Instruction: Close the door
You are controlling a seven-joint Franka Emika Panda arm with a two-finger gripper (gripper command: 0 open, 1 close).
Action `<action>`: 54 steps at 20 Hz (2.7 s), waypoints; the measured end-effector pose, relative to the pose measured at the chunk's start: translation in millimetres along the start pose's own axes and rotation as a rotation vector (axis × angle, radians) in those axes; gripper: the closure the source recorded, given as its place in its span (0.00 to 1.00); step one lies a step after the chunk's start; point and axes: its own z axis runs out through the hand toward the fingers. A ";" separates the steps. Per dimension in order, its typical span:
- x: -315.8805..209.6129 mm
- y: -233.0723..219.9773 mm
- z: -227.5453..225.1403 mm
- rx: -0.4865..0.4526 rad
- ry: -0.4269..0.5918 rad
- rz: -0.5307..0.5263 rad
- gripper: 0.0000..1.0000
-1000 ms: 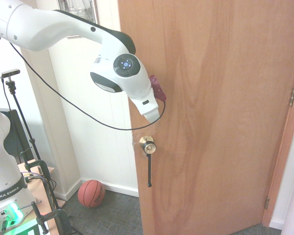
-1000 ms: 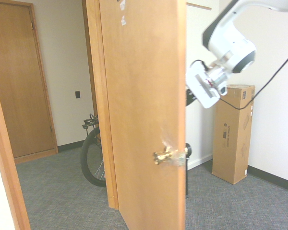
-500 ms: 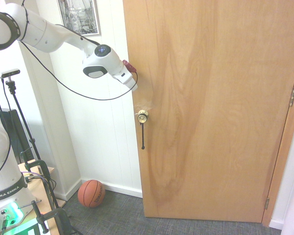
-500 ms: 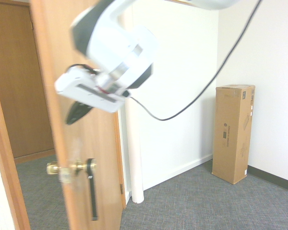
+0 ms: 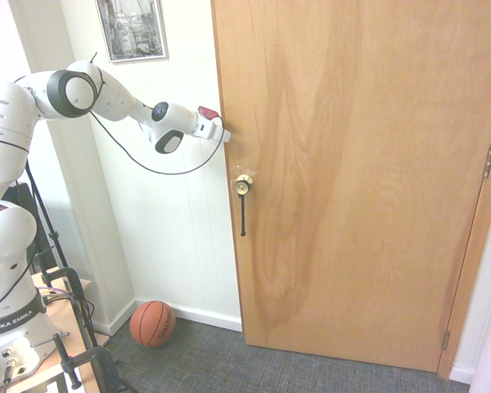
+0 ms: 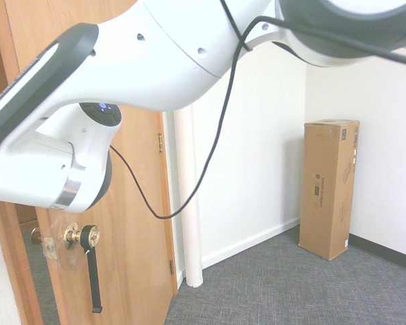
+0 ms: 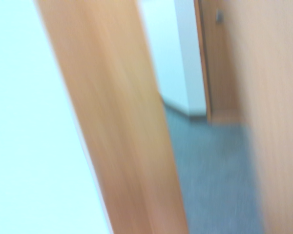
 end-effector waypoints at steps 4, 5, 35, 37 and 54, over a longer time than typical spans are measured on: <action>0.3 -3.2 -17.5 0.033 0.068 -0.020 1.00; -2.4 3.7 -23.4 0.024 0.058 -0.027 1.00; 100.4 2.2 -116.9 0.015 -0.083 0.235 1.00; 106.7 1.1 -91.9 0.023 -0.061 0.246 1.00; 26.0 97.4 91.1 0.071 -0.002 0.249 1.00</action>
